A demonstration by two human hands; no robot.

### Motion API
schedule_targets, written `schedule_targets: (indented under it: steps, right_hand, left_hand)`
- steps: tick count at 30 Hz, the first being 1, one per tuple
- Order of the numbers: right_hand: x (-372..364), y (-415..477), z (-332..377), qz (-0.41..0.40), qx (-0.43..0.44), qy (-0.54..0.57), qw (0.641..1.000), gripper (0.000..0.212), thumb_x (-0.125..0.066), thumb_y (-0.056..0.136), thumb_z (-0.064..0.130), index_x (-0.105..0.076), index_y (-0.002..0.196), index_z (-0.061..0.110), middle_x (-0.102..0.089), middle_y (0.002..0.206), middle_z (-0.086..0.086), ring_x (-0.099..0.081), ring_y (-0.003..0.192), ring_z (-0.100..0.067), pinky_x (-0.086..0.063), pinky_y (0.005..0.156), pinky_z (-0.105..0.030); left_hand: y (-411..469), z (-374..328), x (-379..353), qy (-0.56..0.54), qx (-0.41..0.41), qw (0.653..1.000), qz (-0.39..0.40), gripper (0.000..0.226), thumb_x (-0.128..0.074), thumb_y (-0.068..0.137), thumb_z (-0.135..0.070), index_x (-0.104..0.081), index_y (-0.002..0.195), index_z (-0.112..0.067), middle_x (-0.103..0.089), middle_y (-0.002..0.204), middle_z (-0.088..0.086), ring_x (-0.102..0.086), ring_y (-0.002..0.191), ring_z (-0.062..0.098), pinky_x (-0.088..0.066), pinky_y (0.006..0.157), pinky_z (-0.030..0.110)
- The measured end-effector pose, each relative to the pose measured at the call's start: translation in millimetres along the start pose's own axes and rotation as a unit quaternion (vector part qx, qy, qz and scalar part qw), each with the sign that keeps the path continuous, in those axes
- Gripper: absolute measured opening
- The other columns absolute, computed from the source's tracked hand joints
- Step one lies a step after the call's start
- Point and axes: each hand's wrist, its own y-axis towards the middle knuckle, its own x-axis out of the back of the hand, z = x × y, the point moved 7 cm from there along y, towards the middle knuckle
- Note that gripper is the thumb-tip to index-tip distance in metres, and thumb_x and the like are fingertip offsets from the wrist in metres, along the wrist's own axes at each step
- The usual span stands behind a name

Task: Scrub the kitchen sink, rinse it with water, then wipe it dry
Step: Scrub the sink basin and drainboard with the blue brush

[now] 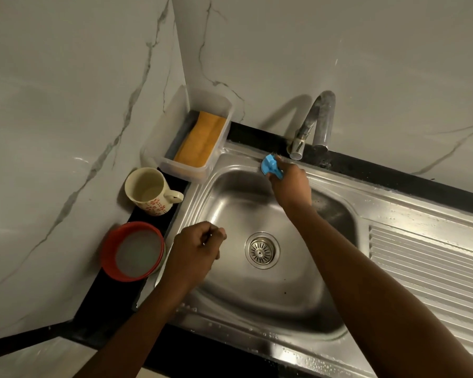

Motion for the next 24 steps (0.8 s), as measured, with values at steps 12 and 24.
schedule_targets:
  steps: [12, 24]
  right_hand:
    - [-50, 13, 38, 0.11, -0.019, 0.112, 0.987, 0.05, -0.081, 0.09, 0.037, -0.067, 0.135, 0.022, -0.075, 0.118, -0.001, -0.071, 0.096, -0.01, -0.062, 0.085, -0.035]
    - [-19, -136, 115, 0.345, 0.086, 0.173, 0.919, 0.032, -0.064, 0.1, 0.043, -0.069, 0.13, 0.032, -0.064, 0.062, 0.005, -0.053, 0.053, -0.011, -0.048, 0.053, -0.025]
  left_hand:
    - [-6, -16, 27, -0.013, -0.007, 1.0, -0.027, 0.024, -0.066, 0.1, -0.025, -0.068, 0.081, -0.01, -0.064, 0.056, 0.003, -0.053, 0.044, 0.012, -0.041, 0.047, 0.025]
    - [-79, 38, 117, -0.055, 0.054, 0.985, -0.156, 0.023, -0.065, 0.102, -0.024, -0.069, 0.088, -0.005, -0.064, 0.065, 0.016, -0.055, 0.051, 0.017, -0.046, 0.047, 0.025]
